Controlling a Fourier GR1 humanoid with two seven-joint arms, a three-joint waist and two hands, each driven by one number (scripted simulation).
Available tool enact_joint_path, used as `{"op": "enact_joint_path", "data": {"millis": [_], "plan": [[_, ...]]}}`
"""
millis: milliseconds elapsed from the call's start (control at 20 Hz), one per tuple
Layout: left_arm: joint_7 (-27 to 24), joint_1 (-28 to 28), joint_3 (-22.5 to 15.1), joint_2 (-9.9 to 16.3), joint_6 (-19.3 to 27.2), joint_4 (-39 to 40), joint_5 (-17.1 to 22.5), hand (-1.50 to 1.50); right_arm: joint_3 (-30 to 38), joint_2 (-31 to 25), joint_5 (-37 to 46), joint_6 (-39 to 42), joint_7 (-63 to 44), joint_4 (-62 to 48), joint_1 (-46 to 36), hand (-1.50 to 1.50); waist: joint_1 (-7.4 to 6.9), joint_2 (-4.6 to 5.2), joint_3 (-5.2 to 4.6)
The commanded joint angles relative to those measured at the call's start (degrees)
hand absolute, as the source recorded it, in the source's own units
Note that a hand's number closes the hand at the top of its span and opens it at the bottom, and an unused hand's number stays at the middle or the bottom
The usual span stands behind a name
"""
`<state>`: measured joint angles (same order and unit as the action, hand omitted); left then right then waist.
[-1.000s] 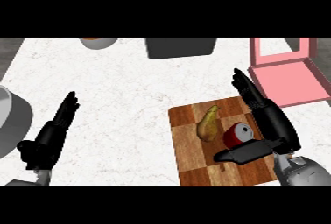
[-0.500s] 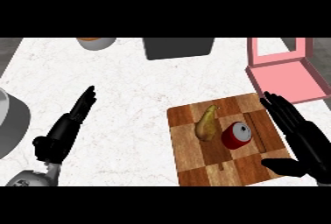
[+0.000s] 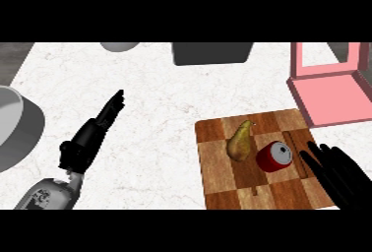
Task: Pick the can from the cutting board and place it in the cardboard box
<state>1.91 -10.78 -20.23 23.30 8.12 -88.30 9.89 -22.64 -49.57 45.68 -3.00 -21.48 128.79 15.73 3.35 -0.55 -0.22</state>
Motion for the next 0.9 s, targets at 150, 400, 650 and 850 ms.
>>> {"op": "enact_joint_path", "data": {"millis": [150, 400, 650, 850], "plan": [[-0.5, -0.8, -0.8, -2.2, -2.6, 0.7, -1.2, 0.0, -4.7, 3.1, -0.7, 14.6, -16.9, 11.8, 0.6, -1.5, -3.06, 0.52, 0.14], [-0.9, -3.7, 0.5, -5.1, -3.4, 5.4, -3.0, 0.0, -11.2, 12.9, 2.0, 19.0, -24.2, 8.3, -6.5, -1.5, -3.2, 0.59, 0.16], [4.6, -3.0, 1.4, -7.2, -3.2, -0.9, -6.3, 0.0, -7.6, 15.2, 3.9, 17.2, -17.0, 0.7, -5.8, -1.5, -3.18, 0.48, 0.24], [0.6, -2.4, 4.1, -7.4, -6.3, 2.1, -6.5, 0.0, -6.8, 21.1, 3.8, 20.8, -18.7, -6.7, -12.3, -1.5, -3.39, 0.57, 0.22]]}}
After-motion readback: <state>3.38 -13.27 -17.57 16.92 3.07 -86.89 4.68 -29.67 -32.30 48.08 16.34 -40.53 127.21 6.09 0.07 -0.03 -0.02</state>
